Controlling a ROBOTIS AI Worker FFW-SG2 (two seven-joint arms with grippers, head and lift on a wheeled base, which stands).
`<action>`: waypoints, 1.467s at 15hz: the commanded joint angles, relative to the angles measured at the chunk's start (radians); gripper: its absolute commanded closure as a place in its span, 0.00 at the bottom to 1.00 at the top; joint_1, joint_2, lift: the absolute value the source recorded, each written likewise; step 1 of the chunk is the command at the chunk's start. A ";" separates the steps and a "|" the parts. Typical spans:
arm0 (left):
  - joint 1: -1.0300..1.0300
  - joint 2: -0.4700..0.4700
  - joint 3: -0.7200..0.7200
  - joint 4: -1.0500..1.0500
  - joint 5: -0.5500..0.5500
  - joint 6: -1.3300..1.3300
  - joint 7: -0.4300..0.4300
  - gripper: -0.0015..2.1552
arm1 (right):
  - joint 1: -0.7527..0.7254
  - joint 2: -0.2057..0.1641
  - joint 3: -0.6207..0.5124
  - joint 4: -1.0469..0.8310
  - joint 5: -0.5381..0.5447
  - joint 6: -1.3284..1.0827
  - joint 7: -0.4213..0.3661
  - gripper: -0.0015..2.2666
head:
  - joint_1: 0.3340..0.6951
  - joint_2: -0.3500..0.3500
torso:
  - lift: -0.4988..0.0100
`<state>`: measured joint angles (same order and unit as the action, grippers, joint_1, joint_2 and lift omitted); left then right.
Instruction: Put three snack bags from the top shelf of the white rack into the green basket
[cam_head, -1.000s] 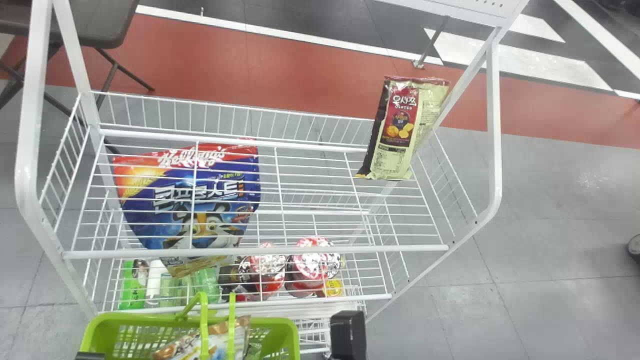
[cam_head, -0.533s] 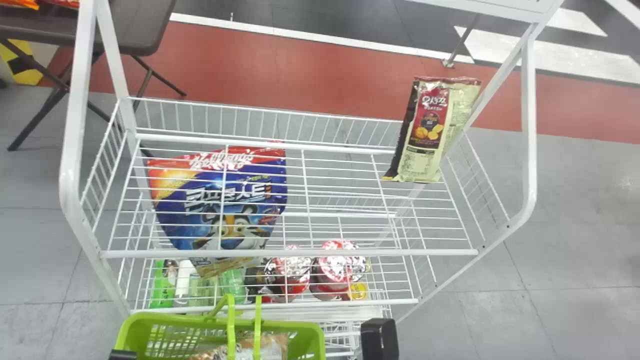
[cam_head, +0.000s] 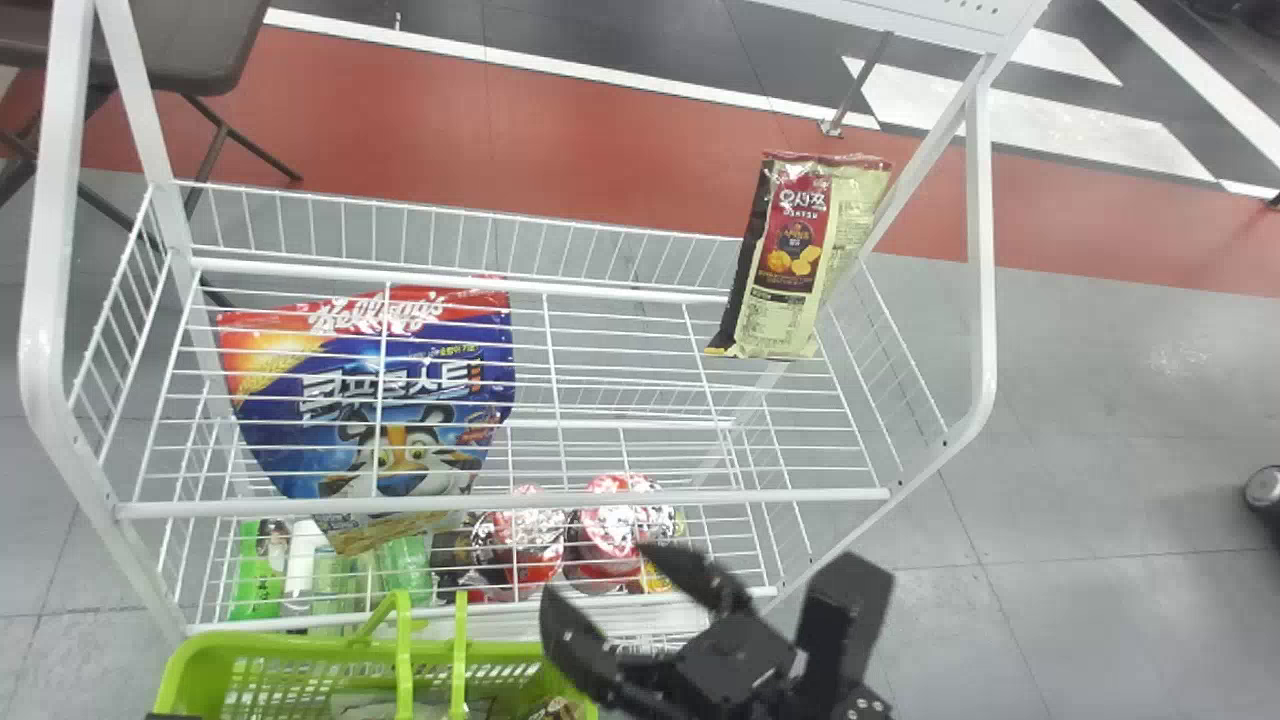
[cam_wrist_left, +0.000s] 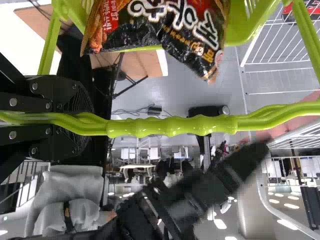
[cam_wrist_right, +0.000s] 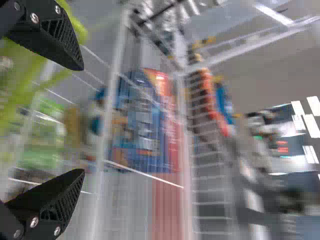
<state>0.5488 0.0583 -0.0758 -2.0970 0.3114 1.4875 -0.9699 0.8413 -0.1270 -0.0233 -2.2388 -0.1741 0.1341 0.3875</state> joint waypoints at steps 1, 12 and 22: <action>0.002 -0.002 -0.002 0.002 0.000 0.000 0.000 1.00 | 0.021 0.000 0.031 0.027 0.025 -0.307 -0.058 0.02 | 1.00 0.00 | 0.98; 0.003 0.000 -0.007 0.012 0.000 -0.022 -0.006 1.00 | 0.065 0.009 0.121 0.038 0.080 -0.432 -0.291 0.01 | 1.00 0.00 | 0.98; 0.003 0.000 -0.007 0.009 0.000 -0.022 -0.004 1.00 | 0.064 0.007 0.111 0.025 0.074 -0.396 -0.276 0.02 | 1.00 0.00 | 0.98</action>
<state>0.5522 0.0579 -0.0828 -2.0870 0.3114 1.4657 -0.9740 0.9052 -0.1197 0.0898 -2.2131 -0.0959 -0.2625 0.1107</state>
